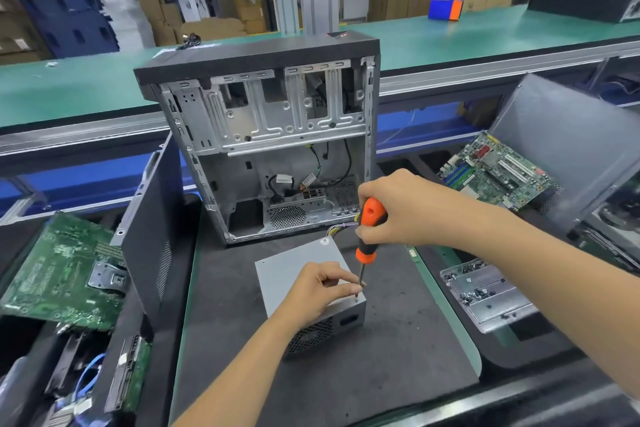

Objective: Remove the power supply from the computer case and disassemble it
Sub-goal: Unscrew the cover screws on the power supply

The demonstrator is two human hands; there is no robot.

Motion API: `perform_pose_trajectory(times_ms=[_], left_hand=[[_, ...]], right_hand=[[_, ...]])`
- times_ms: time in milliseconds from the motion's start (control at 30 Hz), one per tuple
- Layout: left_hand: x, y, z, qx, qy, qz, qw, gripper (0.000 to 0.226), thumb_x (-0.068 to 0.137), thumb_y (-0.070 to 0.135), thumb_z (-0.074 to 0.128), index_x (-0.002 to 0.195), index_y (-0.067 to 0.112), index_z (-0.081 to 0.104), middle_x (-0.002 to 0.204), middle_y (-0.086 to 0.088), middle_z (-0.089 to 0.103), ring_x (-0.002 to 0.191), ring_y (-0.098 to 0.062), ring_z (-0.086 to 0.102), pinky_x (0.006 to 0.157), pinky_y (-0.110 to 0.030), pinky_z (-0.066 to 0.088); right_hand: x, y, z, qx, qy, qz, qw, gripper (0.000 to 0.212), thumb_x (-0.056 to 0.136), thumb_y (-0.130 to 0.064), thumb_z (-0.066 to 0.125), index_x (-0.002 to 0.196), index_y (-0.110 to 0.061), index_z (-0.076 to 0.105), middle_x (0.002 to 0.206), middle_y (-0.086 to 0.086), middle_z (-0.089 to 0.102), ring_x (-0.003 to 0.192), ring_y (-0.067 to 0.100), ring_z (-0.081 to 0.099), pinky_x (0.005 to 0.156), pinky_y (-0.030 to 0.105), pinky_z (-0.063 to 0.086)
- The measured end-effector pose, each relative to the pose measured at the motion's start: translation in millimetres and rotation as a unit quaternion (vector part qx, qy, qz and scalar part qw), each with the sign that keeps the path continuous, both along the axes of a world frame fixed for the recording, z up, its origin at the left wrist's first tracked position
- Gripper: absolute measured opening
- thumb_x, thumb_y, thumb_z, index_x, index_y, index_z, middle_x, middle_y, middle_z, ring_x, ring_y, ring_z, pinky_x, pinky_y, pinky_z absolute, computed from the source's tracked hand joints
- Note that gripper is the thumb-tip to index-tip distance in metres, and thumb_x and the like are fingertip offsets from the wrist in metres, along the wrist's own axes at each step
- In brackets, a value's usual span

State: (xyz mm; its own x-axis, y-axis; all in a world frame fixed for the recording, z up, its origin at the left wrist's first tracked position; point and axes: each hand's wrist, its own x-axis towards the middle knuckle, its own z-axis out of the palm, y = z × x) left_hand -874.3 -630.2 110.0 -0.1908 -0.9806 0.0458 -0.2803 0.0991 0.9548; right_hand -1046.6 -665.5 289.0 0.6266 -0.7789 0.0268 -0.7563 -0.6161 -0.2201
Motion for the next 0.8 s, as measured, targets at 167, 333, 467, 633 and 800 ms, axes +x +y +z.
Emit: perform_pose_trajectory(times_ms=[167, 333, 467, 633, 800], left_hand=[[1.1, -0.2, -0.4, 0.0, -0.014, -0.019, 1.0, 0.008, 0.082, 0.017, 0.077, 0.085, 0.024, 0.08, 0.072, -0.016, 0.052, 0.063, -0.013, 0.038, 0.064, -0.023, 0.031], [3.2, -0.4, -2.9, 0.007, -0.016, -0.025, 1.0, 0.006, 0.083, 0.019, 0.076, 0.086, 0.022, 0.08, 0.067, 0.005, 0.051, 0.059, -0.008, 0.036, 0.061, -0.019, 0.031], [2.7, 1.0, -4.8, 0.006, -0.02, -0.021, 1.0, 0.005, 0.084, 0.018, 0.076, 0.086, 0.02, 0.08, 0.066, 0.009, 0.053, 0.058, -0.008, 0.033, 0.061, -0.021, 0.03], [5.5, 1.5, -4.7, 0.009, 0.001, -0.041, 0.999, 0.006, 0.085, 0.018, 0.075, 0.087, 0.022, 0.079, 0.071, 0.002, 0.059, 0.062, -0.013, 0.038, 0.065, -0.02, 0.032], [6.6, 2.8, -4.4, 0.018, 0.038, -0.061, 0.997, 0.016, 0.089, 0.025, 0.071, 0.103, 0.025, 0.078, 0.07, 0.005, 0.05, 0.065, -0.009, 0.037, 0.065, -0.019, 0.031]], right_hand=[[1.0, 1.9, -0.9, 0.0, 0.004, 0.0, 1.0, 0.029, 0.076, -0.04, 0.065, 0.08, -0.013, 0.055, 0.064, 0.001, 0.053, 0.069, 0.025, 0.056, 0.06, 0.039, 0.049], [2.4, 4.2, 0.5, 0.001, 0.016, -0.006, 1.0, 0.032, 0.078, -0.041, 0.065, 0.083, -0.011, 0.056, 0.066, 0.002, 0.053, 0.07, 0.026, 0.056, 0.063, 0.04, 0.049], [6.2, 10.1, 5.5, -0.024, 0.085, -0.035, 0.995, 0.051, 0.086, -0.064, 0.049, 0.076, -0.013, 0.047, 0.069, 0.002, 0.047, 0.06, 0.019, 0.046, 0.048, 0.031, 0.033], [25.7, 14.6, 11.5, -0.019, 0.138, 0.003, 0.99, 0.047, 0.094, -0.059, 0.038, 0.078, -0.016, 0.037, 0.067, 0.001, 0.041, 0.055, 0.015, 0.038, 0.047, 0.03, 0.026], [32.3, 9.7, 21.0, 0.069, 0.178, 0.057, 0.98, 0.017, 0.099, -0.039, 0.045, 0.097, -0.023, 0.04, 0.076, -0.004, 0.043, 0.08, 0.024, 0.047, 0.065, 0.034, 0.033]])
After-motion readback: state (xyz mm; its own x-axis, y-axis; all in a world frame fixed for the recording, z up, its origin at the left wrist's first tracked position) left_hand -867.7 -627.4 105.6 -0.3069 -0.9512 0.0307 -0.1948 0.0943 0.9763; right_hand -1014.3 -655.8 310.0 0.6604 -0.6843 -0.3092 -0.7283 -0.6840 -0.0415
